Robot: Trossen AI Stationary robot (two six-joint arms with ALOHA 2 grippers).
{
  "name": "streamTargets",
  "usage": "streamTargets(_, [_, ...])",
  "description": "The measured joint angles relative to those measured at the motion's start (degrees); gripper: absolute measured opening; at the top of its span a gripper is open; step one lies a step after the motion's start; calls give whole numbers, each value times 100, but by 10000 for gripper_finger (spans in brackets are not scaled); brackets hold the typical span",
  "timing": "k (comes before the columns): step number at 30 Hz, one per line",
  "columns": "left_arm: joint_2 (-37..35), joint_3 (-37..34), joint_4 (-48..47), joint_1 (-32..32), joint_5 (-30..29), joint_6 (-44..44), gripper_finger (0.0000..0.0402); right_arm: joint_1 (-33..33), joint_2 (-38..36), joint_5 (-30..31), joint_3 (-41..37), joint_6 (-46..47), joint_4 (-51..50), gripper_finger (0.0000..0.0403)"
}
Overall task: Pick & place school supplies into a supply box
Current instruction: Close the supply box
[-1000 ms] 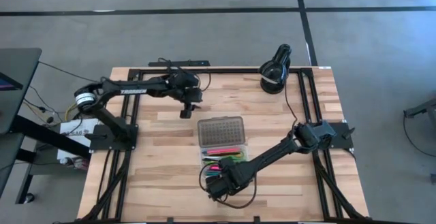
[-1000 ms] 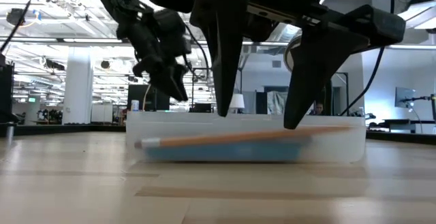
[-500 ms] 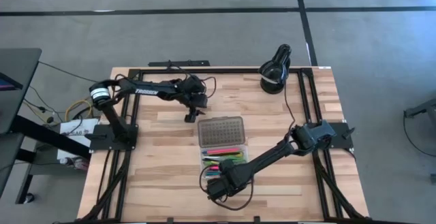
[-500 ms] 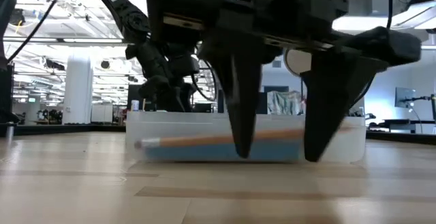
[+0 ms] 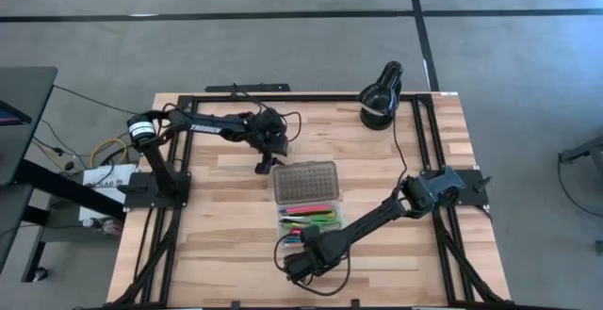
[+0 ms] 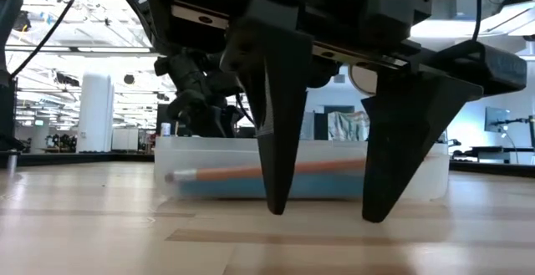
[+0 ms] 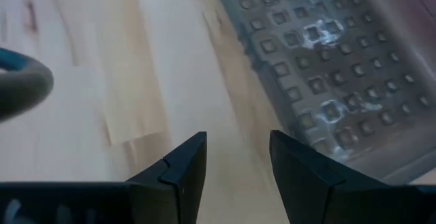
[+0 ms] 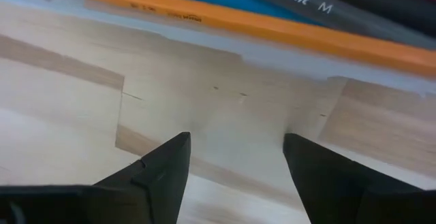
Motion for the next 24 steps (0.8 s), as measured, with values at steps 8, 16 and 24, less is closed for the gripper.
streamTargets(8, [0, 0, -396, -87, 68, -2, 155, -56, 5, 10, -1, -626, -369, 237])
streamTargets(16, [-2, 0, -699, -214, 93, -24, 155, -60, 12, 31, -6, -967, -740, 237])
streamTargets(24, [-2, 0, -986, -255, 456, -168, 155, -72, 12, 158, -7, -1112, -953, 237])
